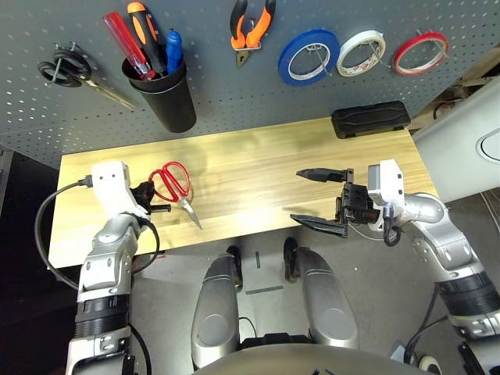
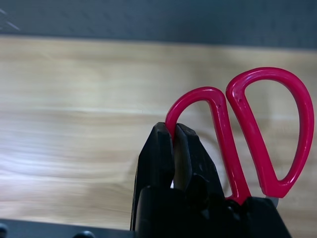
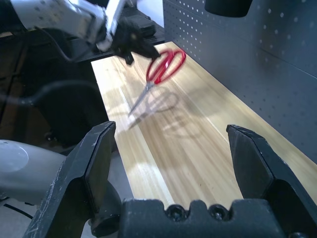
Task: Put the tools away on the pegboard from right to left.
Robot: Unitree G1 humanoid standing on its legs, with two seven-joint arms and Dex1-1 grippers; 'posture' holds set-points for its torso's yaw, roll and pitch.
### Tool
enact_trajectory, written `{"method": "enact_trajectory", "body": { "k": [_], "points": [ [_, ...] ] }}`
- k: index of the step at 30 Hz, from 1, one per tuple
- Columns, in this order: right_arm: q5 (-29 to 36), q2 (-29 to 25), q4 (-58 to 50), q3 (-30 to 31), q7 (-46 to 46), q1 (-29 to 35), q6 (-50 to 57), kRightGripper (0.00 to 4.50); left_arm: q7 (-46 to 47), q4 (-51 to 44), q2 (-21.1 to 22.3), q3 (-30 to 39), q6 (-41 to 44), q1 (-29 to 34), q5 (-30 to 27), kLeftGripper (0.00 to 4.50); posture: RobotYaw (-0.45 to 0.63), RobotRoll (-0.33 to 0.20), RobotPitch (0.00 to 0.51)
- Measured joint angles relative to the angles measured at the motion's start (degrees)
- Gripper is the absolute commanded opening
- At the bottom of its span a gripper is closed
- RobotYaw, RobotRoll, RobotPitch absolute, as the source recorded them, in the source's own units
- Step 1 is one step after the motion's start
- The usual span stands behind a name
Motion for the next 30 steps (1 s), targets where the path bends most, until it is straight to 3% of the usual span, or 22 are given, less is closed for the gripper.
{"method": "enact_trajectory", "body": {
  "k": [13, 23, 30],
  "points": [
    [2.0, 2.7, 5.0, -2.0, 2.6, -5.0, -2.2, 4.50, 0.8, -12.8, 2.5, 11.7, 3.1, 1.2, -3.4, 0.01, 0.17, 0.000, 0.148],
    [7.1, 4.8, 4.4, -4.8, 2.0, -7.9, 1.1, 4.50, 1.3, -11.6, 4.7, 13.8, 0.0, -6.0, -3.5, 0.01, 0.14, 0.000, 0.120],
    [15.0, 1.5, -2.8, -10.3, 0.4, -8.1, 9.8, 4.50, 1.3, -8.5, 5.3, 13.1, -3.0, -9.7, -3.3, 0.01, 0.11, 0.000, 0.115]
  ]
}}
